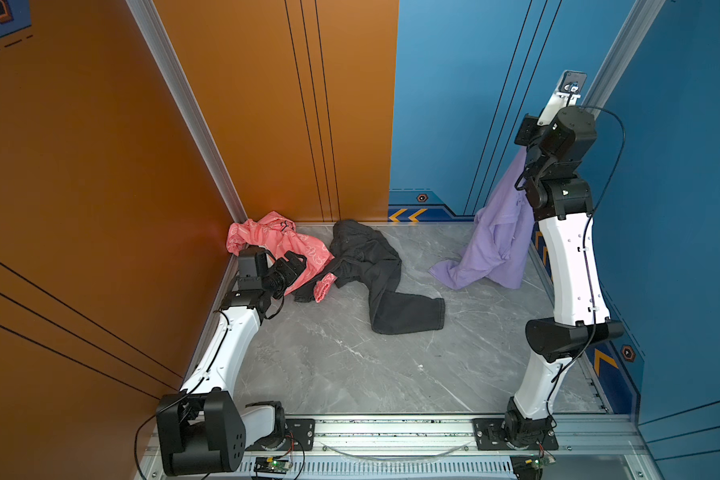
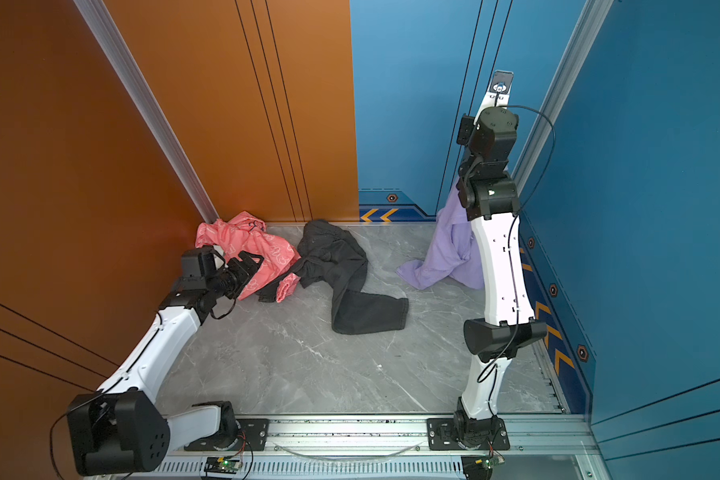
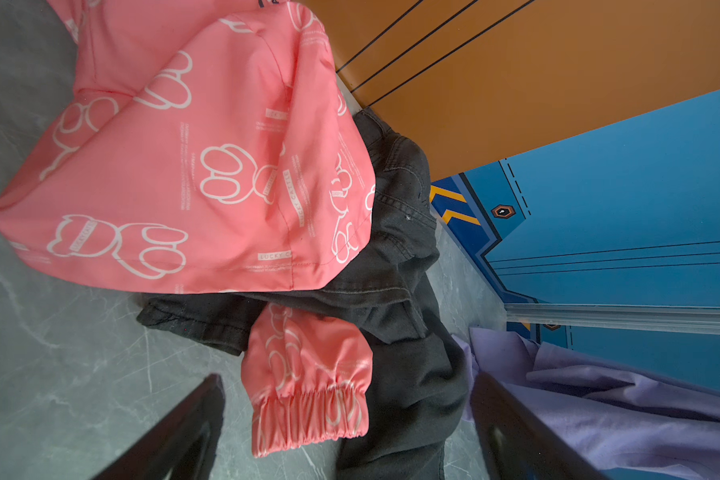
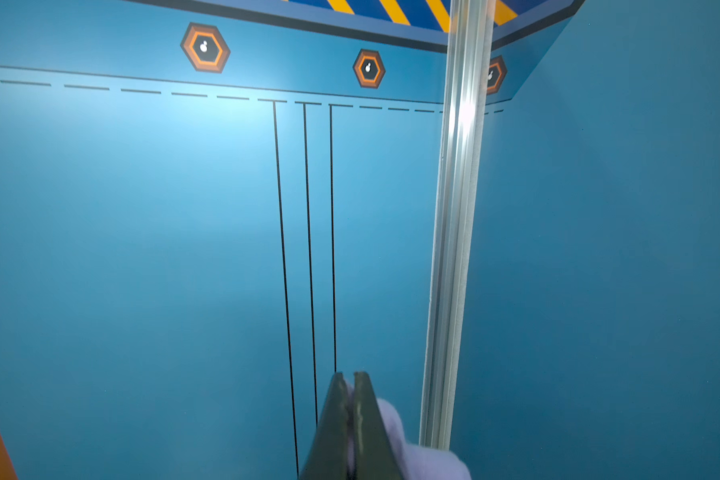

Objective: Pick out a specific cloth from the pile
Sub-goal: 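Carry the lavender shirt toward the far corner and release it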

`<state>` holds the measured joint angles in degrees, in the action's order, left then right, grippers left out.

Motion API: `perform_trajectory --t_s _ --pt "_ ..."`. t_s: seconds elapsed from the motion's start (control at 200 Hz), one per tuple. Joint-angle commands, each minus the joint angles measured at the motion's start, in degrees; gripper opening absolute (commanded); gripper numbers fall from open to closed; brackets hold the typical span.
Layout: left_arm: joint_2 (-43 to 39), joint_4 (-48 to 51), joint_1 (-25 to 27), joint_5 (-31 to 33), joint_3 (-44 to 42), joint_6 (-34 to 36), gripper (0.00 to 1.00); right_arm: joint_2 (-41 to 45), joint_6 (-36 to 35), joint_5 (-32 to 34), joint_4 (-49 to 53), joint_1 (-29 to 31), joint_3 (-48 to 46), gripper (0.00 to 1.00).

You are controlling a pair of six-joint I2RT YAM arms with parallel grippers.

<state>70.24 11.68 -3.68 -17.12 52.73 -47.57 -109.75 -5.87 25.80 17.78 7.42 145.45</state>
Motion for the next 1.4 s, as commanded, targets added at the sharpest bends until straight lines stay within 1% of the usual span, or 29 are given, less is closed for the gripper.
perform_trajectory --t_s 0.0,0.11,0.265,0.375,0.501,0.536,0.561,0.601,0.621,0.636,0.641,0.646,0.661,0.691,0.751,0.796,0.861,1.011,1.271,1.396 --pt "0.8 -0.4 -0.1 -0.2 1.4 0.3 0.93 -1.0 2.1 -3.8 0.0 -1.0 1.5 0.00" --pt "1.2 -0.3 0.1 -0.2 1.5 0.3 0.93 -2.1 4.8 -7.5 3.3 -2.0 1.4 0.00" --pt "1.0 -0.3 0.2 -0.1 1.3 0.3 0.93 -4.5 6.6 -11.7 12.0 -3.0 1.4 0.00" --pt "0.9 -0.4 0.2 0.1 1.0 0.3 0.93 -6.7 6.7 -11.3 18.4 -3.4 1.1 0.00" --pt "1.0 -0.4 0.3 0.1 0.9 0.1 0.93 -8.7 8.8 -9.3 26.2 -4.3 0.7 0.00" --pt "0.9 -0.4 0.3 0.1 0.9 0.0 0.93 -10.8 9.5 -9.1 28.3 -4.6 0.6 0.00" --pt "0.9 -0.3 0.3 0.2 0.9 0.0 0.93 -11.4 10.1 -8.8 30.1 -4.9 0.6 0.08" --pt "0.9 -0.4 0.3 0.3 0.8 -0.1 0.93 -12.3 11.3 -8.8 32.7 -5.5 0.6 0.28" --pt "0.8 -0.3 0.3 0.3 0.8 -0.1 0.93 -12.7 12.0 -8.8 34.0 -5.8 0.6 0.41" --pt "0.7 -0.4 0.3 0.3 0.7 -0.1 0.93 -12.9 12.6 -8.9 34.9 -6.1 0.5 0.53" --pt "0.7 -0.4 0.3 0.3 0.7 -0.1 0.93 -13.0 12.9 -9.0 34.9 -6.2 0.6 0.60" --pt "0.8 -0.4 0.4 0.3 0.7 -0.1 0.93 -13.1 13.1 -9.1 35.5 -6.3 0.6 0.60" --pt "0.8 -0.4 0.3 0.3 0.7 -0.1 0.93 -13.2 13.7 -9.4 36.0 -6.6 0.6 0.70" --pt "0.7 -0.4 0.4 0.4 0.7 -0.1 0.93 -13.5 14.9 -10.3 37.5 -7.2 0.6 0.77" --pt "0.6 -0.4 0.4 0.4 0.5 -0.2 0.93 -13.4 17.5 -12.1 39.6 -8.3 0.5 0.85" --pt "0.5 -0.4 0.6 0.5 0.5 -0.2 0.93 -12.9 18.8 -13.2 40.0 -9.0 0.0 0.88" --pt "0.6 -0.4 0.7 0.8 0.5 -0.3 0.93 -12.1 19.3 -13.6 40.0 -9.4 -0.8 0.91" --pt "1.3 -0.4 1.4 1.1 1.1 -0.6 0.93 -11.1 18.9 -14.6 40.0 -9.4 -1.9 0.93" --pt "1.5 -0.3 2.6 2.2 1.6 -0.4 0.93 -10.2 18.7 -17.9 39.0 -8.6 -2.2 1.00" --pt "1.0 -0.4 2.7 3.0 1.3 0.3 0.93 -9.4 18.5 -18.7 37.5 -8.5 -3.0 1.00"
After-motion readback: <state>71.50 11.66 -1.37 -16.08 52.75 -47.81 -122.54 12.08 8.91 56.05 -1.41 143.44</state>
